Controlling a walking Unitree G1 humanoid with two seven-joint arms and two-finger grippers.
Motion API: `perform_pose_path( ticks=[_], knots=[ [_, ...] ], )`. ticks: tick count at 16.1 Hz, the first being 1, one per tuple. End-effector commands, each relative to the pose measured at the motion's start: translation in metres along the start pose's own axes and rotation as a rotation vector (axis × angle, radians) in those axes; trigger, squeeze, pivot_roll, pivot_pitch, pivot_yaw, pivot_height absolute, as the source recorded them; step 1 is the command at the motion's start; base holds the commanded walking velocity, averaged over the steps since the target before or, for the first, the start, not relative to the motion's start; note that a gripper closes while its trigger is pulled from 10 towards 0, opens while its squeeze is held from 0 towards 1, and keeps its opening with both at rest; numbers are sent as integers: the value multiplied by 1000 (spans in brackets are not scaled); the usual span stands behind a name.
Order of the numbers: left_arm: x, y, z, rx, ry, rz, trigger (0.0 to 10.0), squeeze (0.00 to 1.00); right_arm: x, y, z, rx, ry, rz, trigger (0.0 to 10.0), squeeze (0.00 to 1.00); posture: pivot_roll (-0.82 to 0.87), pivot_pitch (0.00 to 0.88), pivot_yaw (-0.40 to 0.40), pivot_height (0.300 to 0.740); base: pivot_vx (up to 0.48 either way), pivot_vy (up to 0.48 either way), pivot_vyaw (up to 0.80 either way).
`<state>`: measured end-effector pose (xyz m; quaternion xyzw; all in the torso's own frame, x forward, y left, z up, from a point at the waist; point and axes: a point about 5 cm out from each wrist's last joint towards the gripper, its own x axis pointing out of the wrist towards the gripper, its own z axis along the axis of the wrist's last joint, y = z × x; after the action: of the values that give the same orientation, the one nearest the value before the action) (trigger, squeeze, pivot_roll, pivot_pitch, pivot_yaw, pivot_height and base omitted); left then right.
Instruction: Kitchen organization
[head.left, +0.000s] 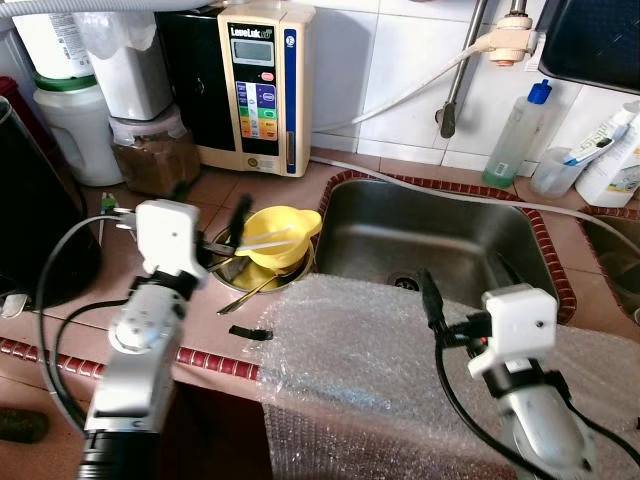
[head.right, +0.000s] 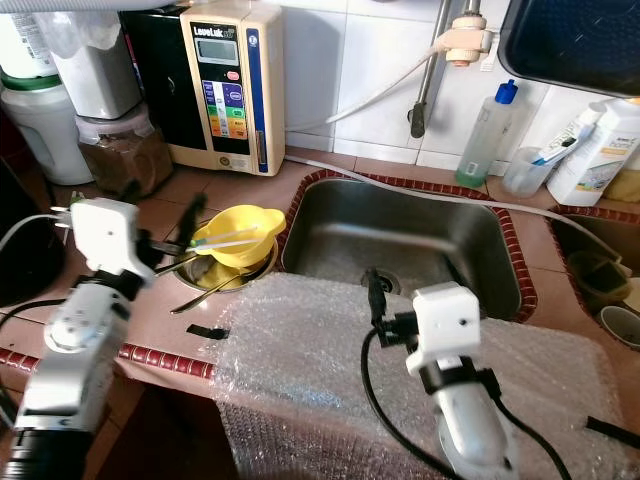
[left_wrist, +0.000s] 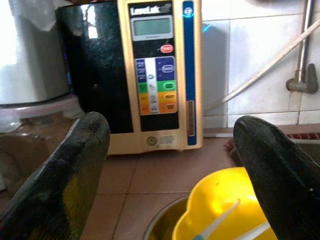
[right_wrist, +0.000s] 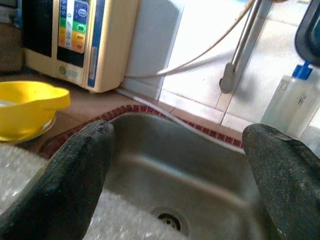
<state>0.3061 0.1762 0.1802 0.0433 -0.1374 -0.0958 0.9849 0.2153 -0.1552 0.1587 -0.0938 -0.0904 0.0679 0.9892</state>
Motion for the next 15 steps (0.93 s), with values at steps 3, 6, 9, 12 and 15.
perform_pose_path(
  ticks=[3, 6, 9, 12, 15],
  knots=[
    [-15, 9, -19, -103, 102, 19, 10000, 0, -14, 13, -13, 45, 80, 100, 10000, 0, 89, 0, -23, 740, 0, 0, 0],
    [-22, 14, -34, -195, 162, 49, 10000, 0, -18, 23, -21, 139, 142, 200, 10000, 0, 95, 0, -29, 740, 0, 0, 0],
    [-22, 11, -36, -214, 166, 44, 10000, 0, -21, 22, -22, 160, 156, 200, 10000, 0, 88, 0, -35, 740, 0, 0, 0],
    [-18, 3, -36, -309, 178, 2, 10000, 1000, -21, 23, -19, 216, 162, 231, 10000, 0, 75, 0, -32, 740, 0, 0, 0],
    [-12, 2, -31, -305, 162, -27, 10000, 1000, -19, 18, -17, 215, 158, 208, 10000, 0, 73, 0, -30, 740, 0, 0, 0]
  ],
)
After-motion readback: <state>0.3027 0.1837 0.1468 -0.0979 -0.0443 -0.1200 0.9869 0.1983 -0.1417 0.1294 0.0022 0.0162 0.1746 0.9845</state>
